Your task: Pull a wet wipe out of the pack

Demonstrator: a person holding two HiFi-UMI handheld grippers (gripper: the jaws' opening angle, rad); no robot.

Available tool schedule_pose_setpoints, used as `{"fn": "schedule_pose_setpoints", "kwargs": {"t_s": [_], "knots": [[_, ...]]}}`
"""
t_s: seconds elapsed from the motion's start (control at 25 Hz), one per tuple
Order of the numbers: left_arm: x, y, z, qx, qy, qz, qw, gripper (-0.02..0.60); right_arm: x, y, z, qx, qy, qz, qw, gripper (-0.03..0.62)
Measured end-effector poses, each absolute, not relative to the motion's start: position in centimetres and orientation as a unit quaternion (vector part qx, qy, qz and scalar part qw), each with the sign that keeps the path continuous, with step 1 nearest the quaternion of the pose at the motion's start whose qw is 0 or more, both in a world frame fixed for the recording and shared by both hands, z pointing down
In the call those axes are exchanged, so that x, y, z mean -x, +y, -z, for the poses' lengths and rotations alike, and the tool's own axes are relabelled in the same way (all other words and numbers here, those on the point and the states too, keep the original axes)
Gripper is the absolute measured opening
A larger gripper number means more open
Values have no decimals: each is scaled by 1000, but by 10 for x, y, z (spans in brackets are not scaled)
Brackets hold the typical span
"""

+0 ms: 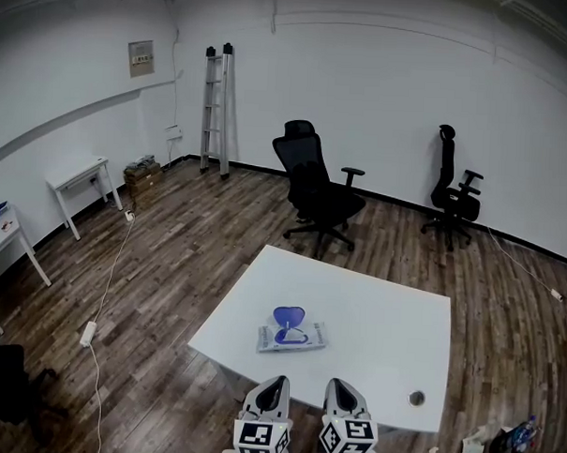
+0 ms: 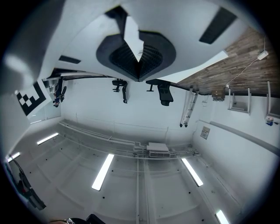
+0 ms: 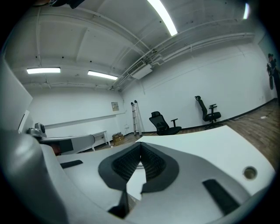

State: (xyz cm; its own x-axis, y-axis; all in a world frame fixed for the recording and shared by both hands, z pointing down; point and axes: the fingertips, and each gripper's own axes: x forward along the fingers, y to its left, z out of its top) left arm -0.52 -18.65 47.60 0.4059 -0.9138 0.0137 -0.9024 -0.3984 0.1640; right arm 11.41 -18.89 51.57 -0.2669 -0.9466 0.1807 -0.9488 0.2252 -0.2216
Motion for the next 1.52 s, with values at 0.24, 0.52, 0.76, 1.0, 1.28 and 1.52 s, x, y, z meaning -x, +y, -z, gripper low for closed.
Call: {"fn": "schedule_pose_setpoints", "kwargs": {"t_s": [0.24, 0.52, 0.76, 1.0, 1.28, 1.52], "knots": [[9, -218, -477, -836, -543, 38, 73, -2, -109, -221, -517, -604, -782, -154, -6, 8], [16, -256, -484, -836, -543, 32, 79, -2, -102, -257, -524, -604, -781, -160, -2, 8], [18, -286, -484, -840, -536, 30, 78, -2, -101, -288, -524, -611, -775, -161, -6, 8], [14, -314, -481, -844, -530, 31, 74, -2, -107, -313, -518, -619, -769, -155, -12, 8], [15, -329, -481, -843, -531, 37, 74, -2, -105, -327, -522, -618, -770, -158, -7, 8], [17, -328, -489, -835, -542, 35, 88, -2, -107, -324, -529, -611, -775, -164, 10, 8]]}}
